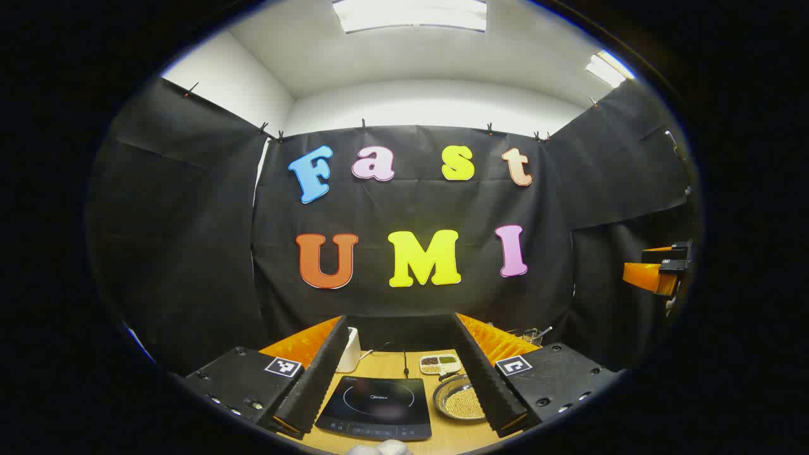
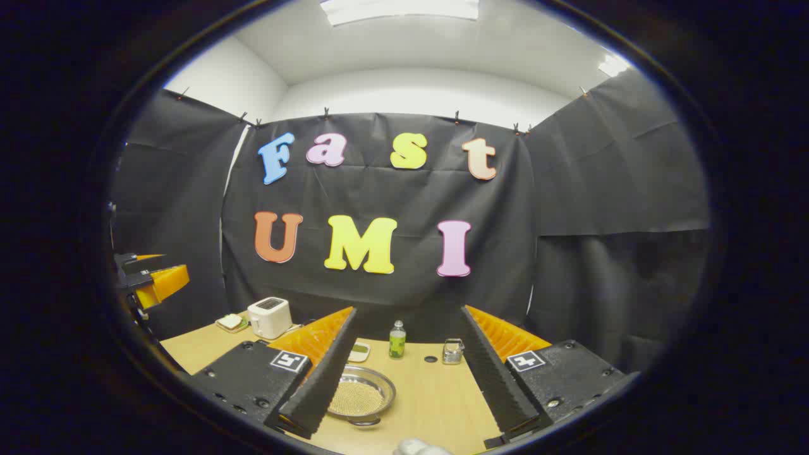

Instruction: First push the handle of the pot to place it horizontally, then grasp the pot with both hands and set it on the induction cooktop.

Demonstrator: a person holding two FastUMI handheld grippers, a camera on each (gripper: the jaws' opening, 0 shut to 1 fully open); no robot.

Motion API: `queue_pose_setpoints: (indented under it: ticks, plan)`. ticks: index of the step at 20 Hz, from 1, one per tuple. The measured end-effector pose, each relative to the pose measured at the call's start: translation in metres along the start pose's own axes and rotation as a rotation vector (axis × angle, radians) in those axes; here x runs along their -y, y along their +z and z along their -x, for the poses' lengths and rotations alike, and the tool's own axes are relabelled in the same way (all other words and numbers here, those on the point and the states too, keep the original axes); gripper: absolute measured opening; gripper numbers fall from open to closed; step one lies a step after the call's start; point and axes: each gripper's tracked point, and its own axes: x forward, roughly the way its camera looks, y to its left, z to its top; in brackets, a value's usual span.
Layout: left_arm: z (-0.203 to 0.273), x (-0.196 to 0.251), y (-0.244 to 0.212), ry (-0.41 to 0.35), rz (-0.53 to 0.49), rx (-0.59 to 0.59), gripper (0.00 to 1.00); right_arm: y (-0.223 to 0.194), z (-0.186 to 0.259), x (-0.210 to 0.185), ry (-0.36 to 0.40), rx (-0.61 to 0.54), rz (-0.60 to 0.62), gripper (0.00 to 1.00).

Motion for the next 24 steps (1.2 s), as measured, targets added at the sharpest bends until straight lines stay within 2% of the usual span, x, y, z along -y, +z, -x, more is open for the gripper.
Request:
queue_pose_setpoints:
  ticks: [24]
  plan:
    - [0.001, -0.011, 0.005, -0.049, -0.005, 0.002, 0.96, -0.008, 0.000, -0.012, -0.038, -0.035, 0.031, 0.96]
